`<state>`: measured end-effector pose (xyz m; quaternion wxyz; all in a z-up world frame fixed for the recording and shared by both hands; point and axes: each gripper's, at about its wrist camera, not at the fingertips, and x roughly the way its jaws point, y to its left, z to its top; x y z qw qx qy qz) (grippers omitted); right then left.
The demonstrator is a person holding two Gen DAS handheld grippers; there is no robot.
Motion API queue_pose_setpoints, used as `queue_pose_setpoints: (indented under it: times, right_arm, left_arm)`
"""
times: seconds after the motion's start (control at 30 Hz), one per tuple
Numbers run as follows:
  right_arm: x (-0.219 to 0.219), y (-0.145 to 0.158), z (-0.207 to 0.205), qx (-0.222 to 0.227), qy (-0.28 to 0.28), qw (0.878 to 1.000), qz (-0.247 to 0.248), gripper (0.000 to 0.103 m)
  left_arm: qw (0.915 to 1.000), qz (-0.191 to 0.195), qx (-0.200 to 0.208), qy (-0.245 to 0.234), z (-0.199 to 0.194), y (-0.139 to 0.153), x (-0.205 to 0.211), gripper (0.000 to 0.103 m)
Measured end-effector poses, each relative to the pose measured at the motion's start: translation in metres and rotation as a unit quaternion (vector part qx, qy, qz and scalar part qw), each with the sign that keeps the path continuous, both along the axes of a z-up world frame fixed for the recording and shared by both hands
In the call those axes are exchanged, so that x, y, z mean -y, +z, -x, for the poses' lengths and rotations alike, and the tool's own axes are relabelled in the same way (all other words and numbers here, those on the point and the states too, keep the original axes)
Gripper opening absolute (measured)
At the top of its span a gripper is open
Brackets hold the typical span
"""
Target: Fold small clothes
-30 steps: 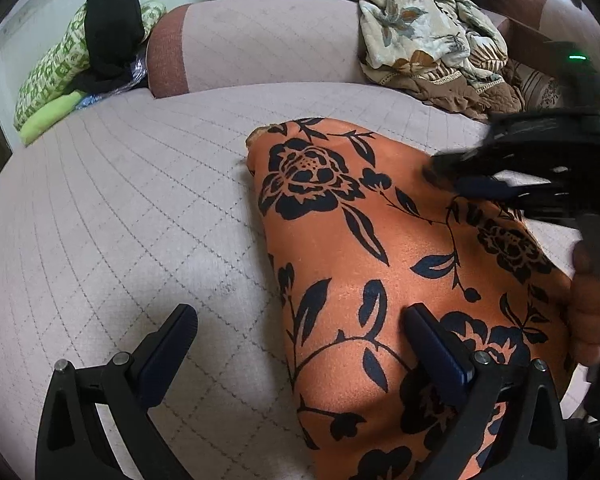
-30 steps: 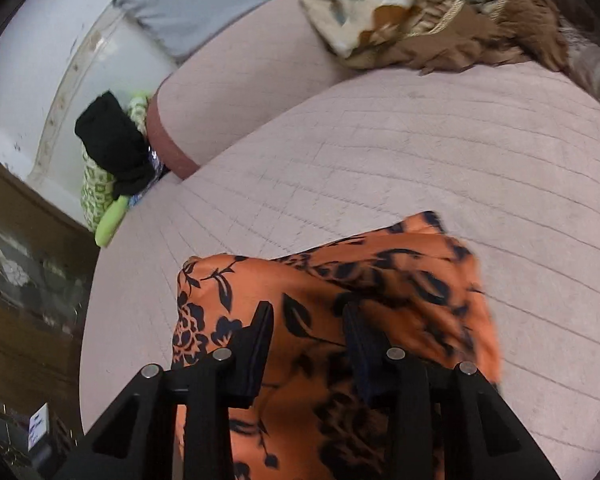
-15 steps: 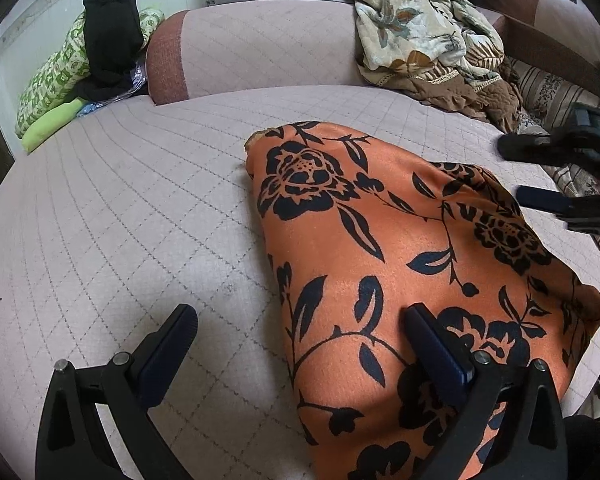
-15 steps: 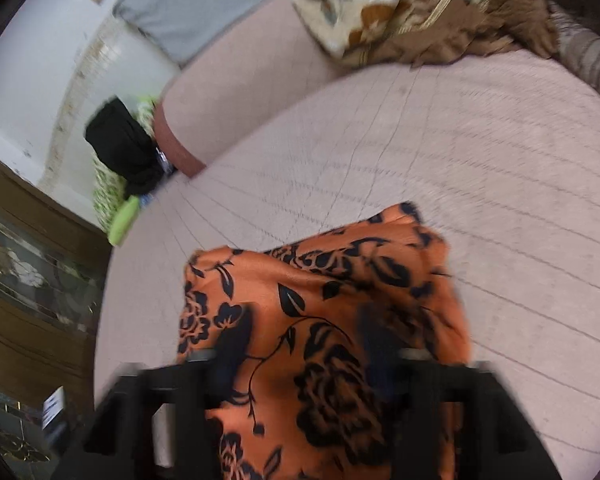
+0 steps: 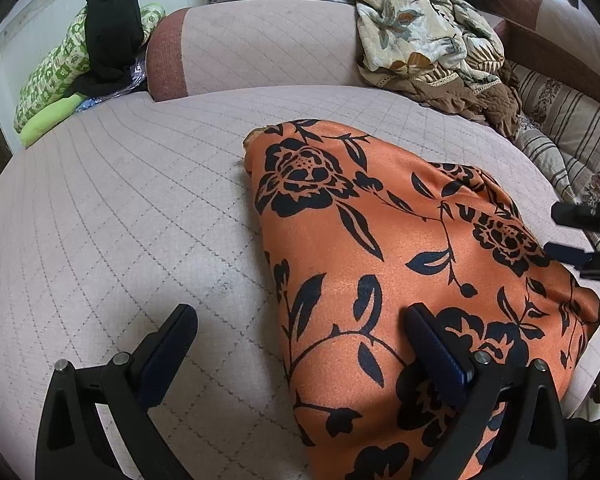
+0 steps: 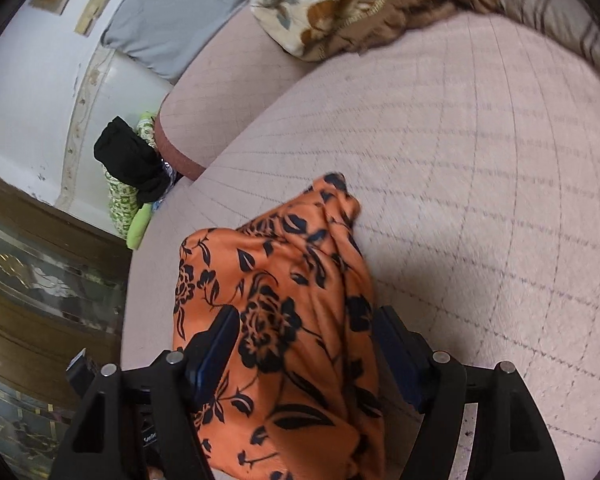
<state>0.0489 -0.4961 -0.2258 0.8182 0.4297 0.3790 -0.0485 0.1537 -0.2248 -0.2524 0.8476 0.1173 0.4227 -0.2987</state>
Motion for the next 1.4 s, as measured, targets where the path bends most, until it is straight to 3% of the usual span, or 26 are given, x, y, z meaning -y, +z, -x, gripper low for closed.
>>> queue_pose_setpoints:
  times: [0.2,0.4,0.67,0.87,1.1,1.23,1.4]
  right_arm:
    - [0.015,-0.033,-0.010,-0.026,0.032,0.997,-0.059,0.074]
    - [0.016,-0.045,-0.024,-0.008,0.071,0.993,-0.095,0.075]
    - [-0.002,-0.049,-0.049,-0.001,0.124,0.987,-0.104,0.076]
    - [-0.013,-0.050,-0.057,0.015,0.144,0.984,-0.102,0.076]
    - [-0.032,-0.047,-0.057,0.016,0.144,0.988,-0.052,0.075]
    - [-0.040,-0.045,-0.056,0.010,0.134,0.990,-0.030,0.065]
    - [-0.056,-0.031,-0.053,-0.003,0.133,0.991,0.022,0.052]
  left_arm:
    - [0.9998,0.011,-0.016,-0.005,-0.003,-0.002,0.000,0.103]
    - [0.9974,0.030,-0.057,-0.034,-0.006,-0.006,0.005,0.103]
    - [0.9843,0.071,-0.148,-0.066,-0.017,-0.017,0.010,0.103]
    - [0.9776,0.089,-0.165,-0.095,-0.014,-0.019,0.016,0.103]
    - [0.9748,0.109,-0.171,-0.093,-0.017,-0.019,0.017,0.103]
    - [0.9743,0.118,-0.167,-0.094,-0.017,-0.017,0.013,0.094]
    - [0.9703,0.144,-0.171,-0.092,-0.022,-0.011,-0.003,0.070]
